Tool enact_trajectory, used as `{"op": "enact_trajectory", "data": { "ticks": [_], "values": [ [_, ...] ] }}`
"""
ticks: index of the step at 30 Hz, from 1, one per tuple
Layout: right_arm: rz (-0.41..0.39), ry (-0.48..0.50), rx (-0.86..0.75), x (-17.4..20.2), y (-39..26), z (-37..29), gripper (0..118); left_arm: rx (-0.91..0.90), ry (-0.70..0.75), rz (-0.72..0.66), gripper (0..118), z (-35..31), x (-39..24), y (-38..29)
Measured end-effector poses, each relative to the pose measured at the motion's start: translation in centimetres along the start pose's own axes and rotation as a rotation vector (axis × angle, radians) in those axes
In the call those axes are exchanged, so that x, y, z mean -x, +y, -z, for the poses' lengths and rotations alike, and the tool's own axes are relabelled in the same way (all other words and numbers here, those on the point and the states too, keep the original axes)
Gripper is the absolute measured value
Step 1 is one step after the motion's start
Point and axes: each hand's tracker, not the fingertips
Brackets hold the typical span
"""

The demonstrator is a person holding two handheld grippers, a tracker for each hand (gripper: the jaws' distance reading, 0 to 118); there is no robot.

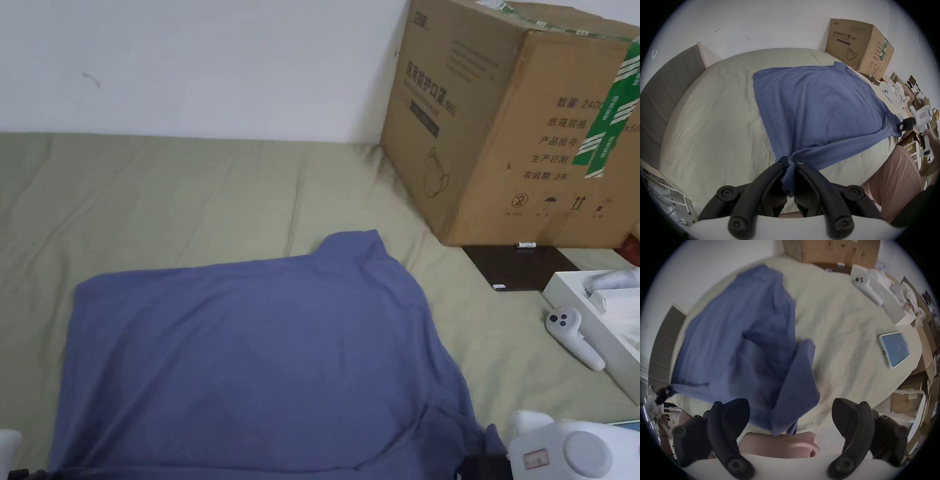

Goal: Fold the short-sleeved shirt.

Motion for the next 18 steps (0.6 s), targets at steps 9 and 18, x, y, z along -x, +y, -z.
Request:
{"op": "enact_trajectory", "data": {
  "ticks": [9, 18],
  "values": [
    [-0.089, 0.068, -0.044, 1.4, -1.0, -2.8, 6, 0.039, 0.023, 0.030, 5, 0.5, -0.1, 0.0],
    [-0.064, 0.143, -0.025, -0.8, -3.8, -9.1, 6, 0.066, -0.007, 0.049, 5, -2.7, 1.1, -1.0]
  ]
}}
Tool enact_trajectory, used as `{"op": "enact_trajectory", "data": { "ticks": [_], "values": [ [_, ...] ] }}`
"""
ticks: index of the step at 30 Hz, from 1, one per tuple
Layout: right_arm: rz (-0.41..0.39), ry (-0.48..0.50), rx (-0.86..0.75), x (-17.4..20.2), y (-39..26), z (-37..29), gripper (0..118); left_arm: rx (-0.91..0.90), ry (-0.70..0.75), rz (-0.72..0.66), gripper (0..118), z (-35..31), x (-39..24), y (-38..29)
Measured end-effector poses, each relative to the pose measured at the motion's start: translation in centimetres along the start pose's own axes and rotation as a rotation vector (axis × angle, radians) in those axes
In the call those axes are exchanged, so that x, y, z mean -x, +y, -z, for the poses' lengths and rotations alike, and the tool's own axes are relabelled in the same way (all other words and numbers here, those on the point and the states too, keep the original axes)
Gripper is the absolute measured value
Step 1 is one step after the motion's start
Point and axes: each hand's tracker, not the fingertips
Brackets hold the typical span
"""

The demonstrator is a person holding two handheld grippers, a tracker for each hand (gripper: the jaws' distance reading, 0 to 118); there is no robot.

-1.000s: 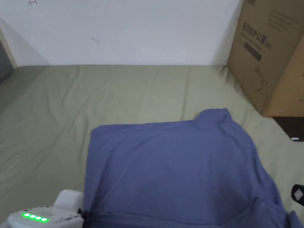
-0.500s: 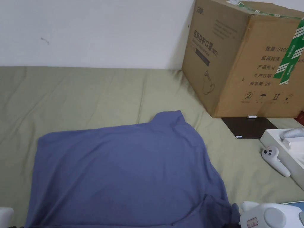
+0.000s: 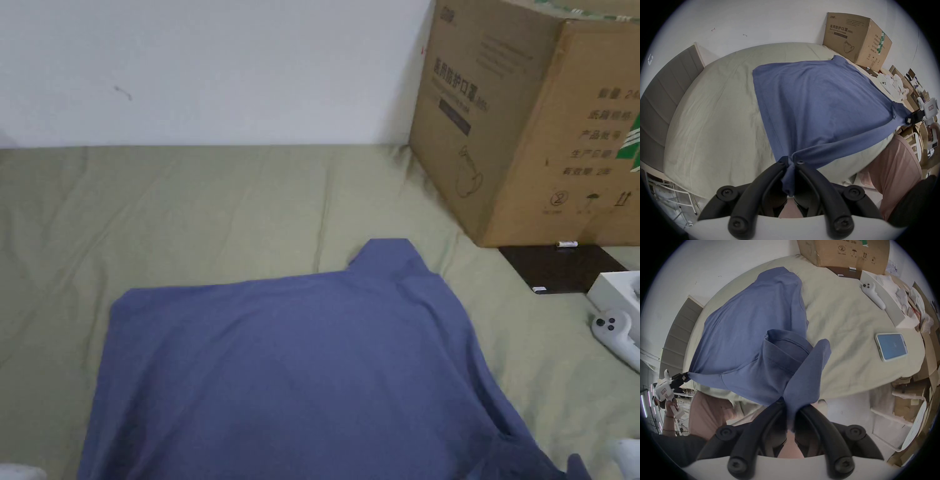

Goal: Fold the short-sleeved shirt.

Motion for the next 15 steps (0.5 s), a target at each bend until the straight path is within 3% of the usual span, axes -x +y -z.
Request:
{"op": "enact_trajectory", "data": {
  "ticks": [8, 15],
  "values": [
    [-0.046, 0.000, -0.065, 3.3, 1.6, -3.3, 6, 0.006, -0.018, 0.015, 5, -1.9, -0.2, 1.2],
    [-0.132, -0.045, -0.086, 6.8, 15.8, -2.2, 6, 0.064, -0.009, -0.006, 5, 3.0, 2.3, 9.7]
  ]
}}
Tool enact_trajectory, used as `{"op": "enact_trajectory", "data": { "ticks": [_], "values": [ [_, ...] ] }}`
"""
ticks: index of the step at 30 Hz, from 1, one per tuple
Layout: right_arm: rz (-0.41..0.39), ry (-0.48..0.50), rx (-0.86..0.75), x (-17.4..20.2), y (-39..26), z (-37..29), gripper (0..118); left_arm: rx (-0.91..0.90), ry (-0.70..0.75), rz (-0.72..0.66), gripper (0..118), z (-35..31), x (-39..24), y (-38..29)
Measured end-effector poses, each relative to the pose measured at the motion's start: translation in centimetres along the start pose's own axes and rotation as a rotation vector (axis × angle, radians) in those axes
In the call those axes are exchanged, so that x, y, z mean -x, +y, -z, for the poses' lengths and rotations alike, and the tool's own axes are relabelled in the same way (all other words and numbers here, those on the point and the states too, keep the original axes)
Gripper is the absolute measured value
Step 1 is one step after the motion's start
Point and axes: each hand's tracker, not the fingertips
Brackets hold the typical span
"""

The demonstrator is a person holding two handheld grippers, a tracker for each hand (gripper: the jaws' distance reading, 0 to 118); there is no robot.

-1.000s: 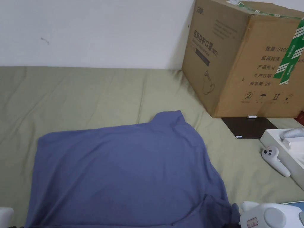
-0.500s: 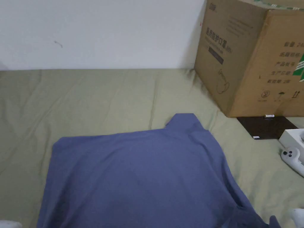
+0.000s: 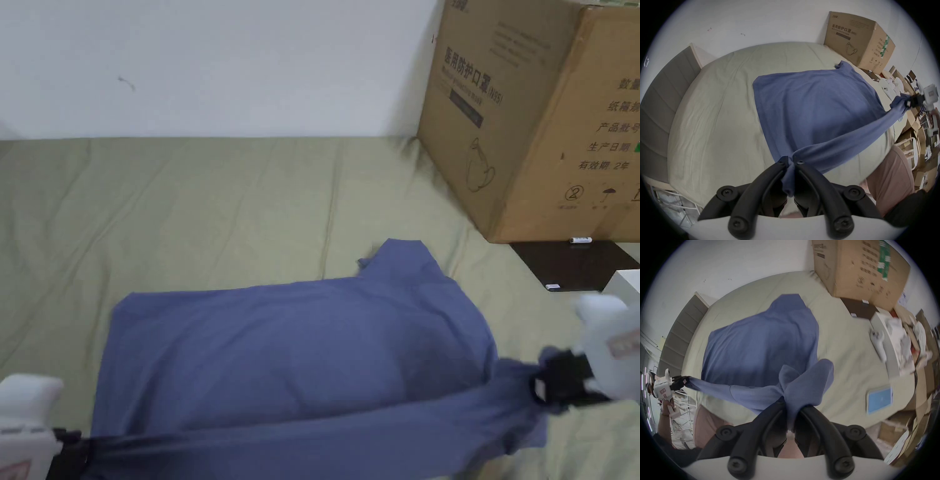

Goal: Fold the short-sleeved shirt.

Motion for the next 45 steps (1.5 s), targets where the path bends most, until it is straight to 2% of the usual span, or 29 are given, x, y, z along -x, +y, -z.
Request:
{"op": "enact_trajectory", "data": {
  "ticks": [4, 6, 7, 8, 9, 10, 11, 16, 18, 20, 21, 23, 24, 25, 26, 27, 29, 32, 35, 36, 37, 38, 39, 40, 43, 45],
  "values": [
    [0.009, -0.023, 0.042, 0.3, 7.3, 6.1, 6, 0.051, 0.017, -0.027, 5, 5.2, 1.6, 4.1],
    [0.070, -0.061, 0.089, 0.0, 9.3, 9.9, 7, 0.076, 0.020, -0.047, 6, 7.5, 2.6, 5.3],
    [0.123, -0.079, 0.081, 0.0, 9.6, 11.3, 10, 0.083, 0.022, -0.069, 16, 8.3, 3.0, 5.6],
    [0.180, -0.084, 0.061, 0.0, 9.6, 12.1, 26, 0.083, 0.031, -0.108, 40, 8.8, 3.2, 5.8],
    [0.224, -0.097, 0.046, -0.2, 9.5, 12.9, 71, 0.088, 0.046, -0.131, 86, 9.1, 3.6, 5.9],
    [0.241, -0.111, 0.022, -0.1, 9.3, 13.2, 103, 0.089, 0.033, -0.152, 103, 9.4, 3.9, 5.9],
    [0.238, -0.094, 0.006, 0.0, 9.0, 13.3, 116, 0.067, 0.016, -0.172, 106, 9.0, 4.1, 5.7],
    [0.180, -0.021, -0.120, 0.1, 6.3, 9.9, 116, -0.032, -0.085, -0.297, 104, 5.7, 3.9, 4.4],
    [0.149, -0.003, -0.244, 0.9, 3.8, 6.9, 116, -0.110, -0.116, -0.320, 104, 3.3, 3.0, 3.3],
    [0.112, 0.053, -0.396, 2.0, 0.4, 3.6, 115, -0.223, -0.106, -0.325, 103, 0.6, 1.7, 1.3],
    [0.095, 0.072, -0.468, 2.5, -1.4, 2.1, 110, -0.291, -0.095, -0.328, 96, -0.9, 1.0, 0.3],
    [0.075, 0.057, -0.618, 3.9, -5.4, -0.5, 108, -0.460, -0.030, -0.332, 91, -4.0, -0.9, -2.6],
    [0.062, 0.040, -0.666, 5.0, -7.2, -1.4, 94, -0.534, 0.017, -0.333, 72, -5.3, -1.7, -3.9],
    [0.040, 0.002, -0.711, 6.0, -8.9, -2.2, 64, -0.582, 0.063, -0.323, 41, -6.4, -2.7, -5.1],
    [0.040, -0.035, -0.720, 6.6, -9.6, -2.3, 24, -0.599, 0.098, -0.320, 9, -6.8, -3.2, -5.6],
    [0.052, -0.037, -0.737, 6.9, -10.6, -2.8, 6, -0.613, 0.157, -0.306, 0, -7.5, -3.7, -6.3],
    [0.056, 0.077, -0.725, 7.4, -11.5, -3.2, 6, -0.630, 0.081, -0.282, 0, -7.6, -2.6, -6.9],
    [0.033, 0.052, -0.721, 8.8, -12.1, -3.9, 6, -0.491, 0.146, -0.159, 0, -6.8, -2.8, -5.5],
    [-0.002, 0.090, -0.711, 9.4, -12.0, -4.5, 6, -0.272, 0.066, -0.201, 0, -3.3, -0.7, -3.9],
    [-0.001, 0.096, -0.711, 9.5, -12.0, -4.7, 5, -0.185, 0.025, -0.246, 0, -1.5, -0.1, -3.6],
    [0.007, 0.103, -0.705, 9.5, -11.9, -4.8, 6, -0.166, 0.007, -0.286, 14, 0.0, 0.6, -3.7],
    [0.024, 0.119, -0.698, 9.5, -12.0, -4.8, 5, -0.114, -0.008, -0.327, 49, 1.6, 1.3, -3.7],
    [0.047, 0.142, -0.693, 9.3, -12.2, -4.9, 5, -0.085, 0.015, -0.359, 102, 3.2, 1.6, -3.9],
    [0.064, 0.159, -0.685, 9.2, -12.3, -4.9, 5, -0.043, -0.002, -0.380, 115, 4.8, 1.8, -4.1],
    [0.093, 0.166, -0.659, 8.6, -12.6, -5.1, 6, 0.026, 0.049, -0.382, 113, 8.7, 2.1, -4.3],
    [0.103, 0.154, -0.646, 8.2, -12.8, -5.2, 5, 0.084, 0.055, -0.377, 115, 10.9, 2.1, -4.9]
  ]
}}
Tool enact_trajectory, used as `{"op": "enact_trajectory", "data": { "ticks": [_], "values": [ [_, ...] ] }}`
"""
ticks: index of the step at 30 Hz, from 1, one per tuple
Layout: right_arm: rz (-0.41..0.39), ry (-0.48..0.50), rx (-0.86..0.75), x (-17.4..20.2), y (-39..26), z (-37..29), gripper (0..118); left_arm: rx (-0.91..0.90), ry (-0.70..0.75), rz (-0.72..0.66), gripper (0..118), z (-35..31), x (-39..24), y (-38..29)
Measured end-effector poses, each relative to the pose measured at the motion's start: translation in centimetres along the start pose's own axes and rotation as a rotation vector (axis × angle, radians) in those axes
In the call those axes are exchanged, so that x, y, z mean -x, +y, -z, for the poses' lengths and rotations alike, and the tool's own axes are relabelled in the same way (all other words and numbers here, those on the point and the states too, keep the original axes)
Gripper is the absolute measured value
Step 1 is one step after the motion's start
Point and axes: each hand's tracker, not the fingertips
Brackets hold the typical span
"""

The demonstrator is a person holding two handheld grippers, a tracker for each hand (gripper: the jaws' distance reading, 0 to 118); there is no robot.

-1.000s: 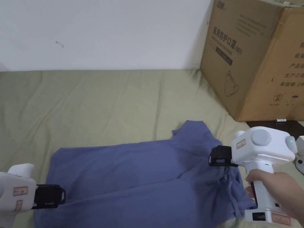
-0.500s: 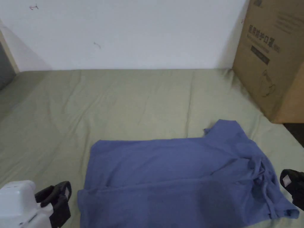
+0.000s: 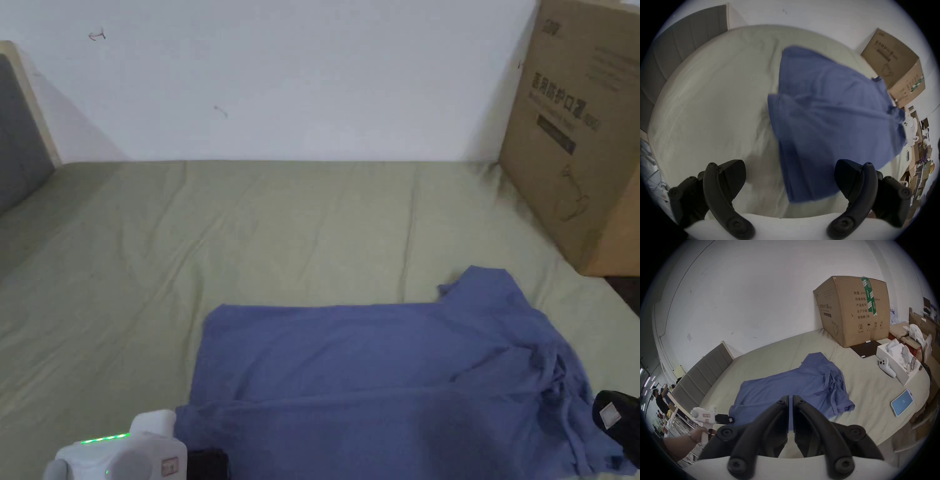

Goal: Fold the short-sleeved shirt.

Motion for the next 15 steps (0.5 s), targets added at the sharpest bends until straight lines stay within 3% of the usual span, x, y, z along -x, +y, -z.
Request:
{"op": "enact_trajectory", "data": {
  "ticks": [4, 10, 11, 12, 14, 15],
  "values": [
    [0.002, -0.034, 0.010, -1.0, 0.2, -0.5, 6, 0.027, 0.093, 0.044, 118, 2.5, -1.6, 0.1],
    [0.053, -0.069, 0.005, -3.6, 0.6, 0.2, 5, -0.015, 0.086, 0.028, 114, 0.2, -1.9, -0.4],
    [0.059, -0.080, 0.011, -4.3, 0.6, 0.7, 6, -0.058, 0.104, 0.060, 103, -1.2, -2.1, -0.6],
    [0.067, -0.093, 0.020, -5.1, 0.7, 1.2, 6, -0.092, 0.100, 0.084, 80, -2.4, -2.2, -0.8],
    [0.109, -0.113, 0.083, -7.2, 0.8, 3.2, 6, -0.142, -0.030, 0.089, 9, -4.8, -2.1, -1.2],
    [0.128, -0.105, 0.113, -8.3, 0.9, 4.2, 5, -0.138, -0.074, 0.085, 3, -5.5, -2.1, -1.4]
  ]
}}
